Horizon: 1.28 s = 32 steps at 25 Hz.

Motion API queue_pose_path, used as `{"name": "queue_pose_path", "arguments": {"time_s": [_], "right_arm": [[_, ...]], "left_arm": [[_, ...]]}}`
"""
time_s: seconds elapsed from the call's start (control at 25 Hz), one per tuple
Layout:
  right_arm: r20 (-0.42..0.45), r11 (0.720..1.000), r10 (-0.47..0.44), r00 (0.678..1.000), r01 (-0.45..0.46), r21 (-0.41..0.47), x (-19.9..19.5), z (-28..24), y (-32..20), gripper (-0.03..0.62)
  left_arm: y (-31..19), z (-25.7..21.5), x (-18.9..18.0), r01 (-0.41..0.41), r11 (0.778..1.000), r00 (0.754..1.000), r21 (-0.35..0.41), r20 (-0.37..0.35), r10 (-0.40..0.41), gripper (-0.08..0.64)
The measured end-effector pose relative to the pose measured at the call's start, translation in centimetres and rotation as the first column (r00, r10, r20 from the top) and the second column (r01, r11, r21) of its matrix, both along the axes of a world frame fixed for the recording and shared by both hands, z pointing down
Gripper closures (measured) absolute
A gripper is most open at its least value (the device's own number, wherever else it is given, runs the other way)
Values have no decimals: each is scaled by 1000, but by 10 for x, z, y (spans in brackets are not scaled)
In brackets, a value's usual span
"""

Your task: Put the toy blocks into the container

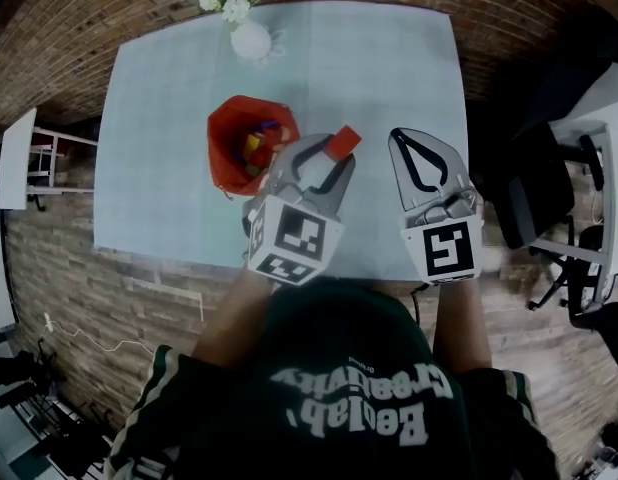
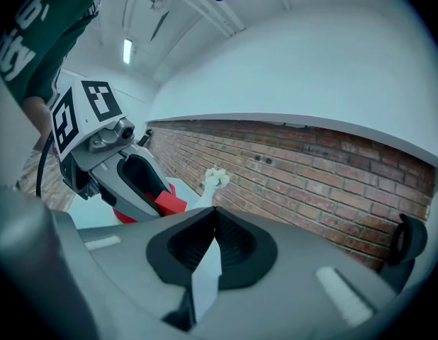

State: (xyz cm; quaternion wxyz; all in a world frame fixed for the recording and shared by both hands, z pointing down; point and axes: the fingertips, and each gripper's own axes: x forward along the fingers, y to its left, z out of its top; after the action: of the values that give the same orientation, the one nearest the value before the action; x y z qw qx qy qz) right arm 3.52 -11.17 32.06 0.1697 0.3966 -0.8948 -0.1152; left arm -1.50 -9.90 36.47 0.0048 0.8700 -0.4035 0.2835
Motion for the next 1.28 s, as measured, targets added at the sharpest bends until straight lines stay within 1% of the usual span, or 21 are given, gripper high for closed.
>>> {"name": "queue_pose_path", "arguments": {"time_s": [0.12, 0.28, 0.36, 0.44, 0.56, 0.72, 0.8, 0.84, 0.88, 0.92, 1.04, 1.12, 1.16, 1.2, 1.24, 1.28], "right_arm": [[-4, 997, -81, 997, 81, -1, -44, 0, -2, 586], [-3, 983, -184, 983, 184, 3, -101, 0, 0, 586], [-15, 975, -220, 975, 220, 4, -124, 0, 3, 586], [-22, 970, -242, 970, 242, 3, -139, 0, 8, 586], [-26, 967, -256, 966, 256, 0, -149, 1, 11, 586], [-32, 968, -250, 968, 250, -5, -151, 3, 5, 586], [-38, 969, -249, 968, 249, -15, -151, 5, 3, 586], [-45, 968, -251, 967, 250, -21, -152, 6, 3, 586], [-51, 968, -252, 966, 251, -25, -152, 8, 3, 586], [-55, 968, -252, 966, 251, -26, -152, 8, 4, 586], [-58, 970, -241, 969, 240, -25, -151, 8, 3, 586], [-54, 972, -235, 970, 234, -26, -150, 6, 2, 586], [-52, 972, -233, 971, 232, -26, -149, 5, 1, 586], [-51, 973, -230, 972, 229, -26, -148, 5, 0, 586], [-50, 974, -227, 973, 226, -25, -147, 4, 0, 586], [-50, 975, -224, 973, 223, -23, -147, 4, 0, 586]], "left_arm": [[0, 2, -41, 76, 997, 997, -8, 4, -76, 413], [2, 2, -97, 177, 984, 984, -10, 7, -177, 413], [5, 4, -119, 213, 977, 977, -13, 9, -213, 413], [8, 6, -133, 233, 972, 973, -13, 9, -233, 413], [9, 8, -143, 240, 971, 971, -6, 3, -240, 413], [3, 10, -148, 239, 971, 971, -2, 9, -239, 413], [-1, 9, -150, 239, 971, 971, 21, 17, -240, 410], [-2, 9, -151, 241, 970, 970, 35, 22, -241, 368], [-3, 10, -151, 238, 970, 971, 42, 25, -239, 265], [-4, 10, -151, 233, 972, 972, 40, 26, -234, 232], [-5, 12, -151, 217, 976, 976, 26, 30, -218, 221], [-7, 9, -151, 211, 977, 977, 30, 23, -211, 222], [-7, 6, -150, 206, 978, 978, 43, 14, -207, 241], [-7, 1, -149, 201, 978, 980, 63, 4, -201, 333], [-6, -3, -147, 191, 978, 981, 83, -4, -192, 525], [-4, -6, -145, 177, 980, 984, 95, -12, -177, 557]]}}
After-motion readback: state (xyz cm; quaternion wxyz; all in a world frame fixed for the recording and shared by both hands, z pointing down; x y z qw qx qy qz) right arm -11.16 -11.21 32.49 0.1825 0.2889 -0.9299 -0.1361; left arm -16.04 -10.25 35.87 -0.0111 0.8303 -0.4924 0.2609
